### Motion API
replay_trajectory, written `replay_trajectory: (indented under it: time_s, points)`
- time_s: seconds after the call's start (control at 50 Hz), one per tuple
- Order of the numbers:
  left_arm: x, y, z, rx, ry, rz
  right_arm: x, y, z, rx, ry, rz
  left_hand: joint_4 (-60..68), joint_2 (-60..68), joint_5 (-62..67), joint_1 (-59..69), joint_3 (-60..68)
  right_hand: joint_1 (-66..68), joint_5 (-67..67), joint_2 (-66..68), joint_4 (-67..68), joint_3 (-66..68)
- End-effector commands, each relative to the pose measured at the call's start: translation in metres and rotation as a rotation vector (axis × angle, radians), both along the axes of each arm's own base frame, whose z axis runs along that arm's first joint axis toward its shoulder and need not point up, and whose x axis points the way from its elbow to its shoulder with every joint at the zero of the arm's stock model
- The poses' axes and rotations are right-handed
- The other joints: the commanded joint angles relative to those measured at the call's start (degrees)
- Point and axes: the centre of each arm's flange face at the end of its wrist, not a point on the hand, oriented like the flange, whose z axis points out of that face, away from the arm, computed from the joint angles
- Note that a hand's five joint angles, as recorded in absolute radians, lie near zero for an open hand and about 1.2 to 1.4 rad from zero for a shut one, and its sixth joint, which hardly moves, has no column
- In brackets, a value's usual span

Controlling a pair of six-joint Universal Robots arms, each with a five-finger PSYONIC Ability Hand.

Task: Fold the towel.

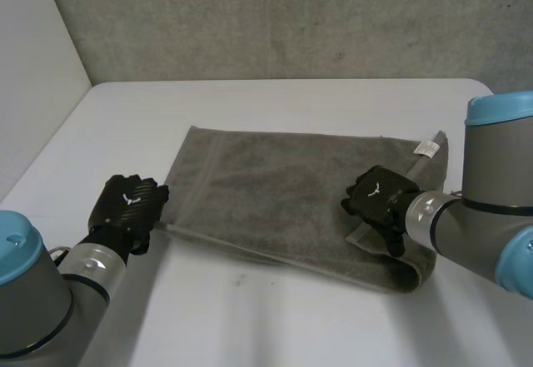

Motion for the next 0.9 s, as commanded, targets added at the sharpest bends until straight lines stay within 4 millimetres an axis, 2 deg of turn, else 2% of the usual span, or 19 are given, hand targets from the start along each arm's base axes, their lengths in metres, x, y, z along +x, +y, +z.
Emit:
replay_trajectory:
  time_s: [0.02, 0.18, 0.32, 0.56, 0.66, 0.9]
  points:
    - [0.000, -0.001, 0.000, -0.001, 0.000, 0.001, 0.005, 0.003, -0.015, 0.058, -0.025, 0.051, 10.22, 10.21, 11.15, 13.52, 10.23, 5.42, 4.33, 2.90, 4.43, 4.01]
    - [0.000, 0.000, -0.001, 0.001, 0.000, 0.001, 0.006, 0.006, -0.024, 0.092, -0.032, 0.073, 10.22, 10.21, 11.15, 13.52, 10.23, 8.28, 7.19, 5.76, 7.29, 6.87]
    - [0.000, 0.000, -0.001, 0.001, 0.000, 0.001, 0.003, 0.005, -0.027, 0.086, -0.029, 0.062, 10.22, 10.21, 11.15, 13.52, 10.23, 18.36, 17.27, 15.84, 17.37, 16.95]
    - [0.000, -0.001, 0.000, -0.002, 0.001, 0.003, -0.003, 0.009, -0.030, 0.072, 0.005, 0.077, 10.22, 10.21, 11.15, 13.52, 10.23, 18.37, 17.28, 15.85, 17.38, 16.96]
    - [0.000, -0.001, 0.000, 0.000, 0.002, 0.003, -0.018, 0.003, -0.029, 0.060, 0.032, 0.057, 10.22, 10.21, 11.15, 13.52, 10.23, 16.70, 15.60, 14.17, 15.70, 15.28]
    - [0.001, -0.002, -0.001, 0.000, 0.002, 0.005, -0.036, -0.008, -0.016, 0.005, 0.070, 0.035, 10.22, 10.21, 11.15, 13.52, 10.23, 16.36, 15.26, 13.83, 15.36, 14.94]
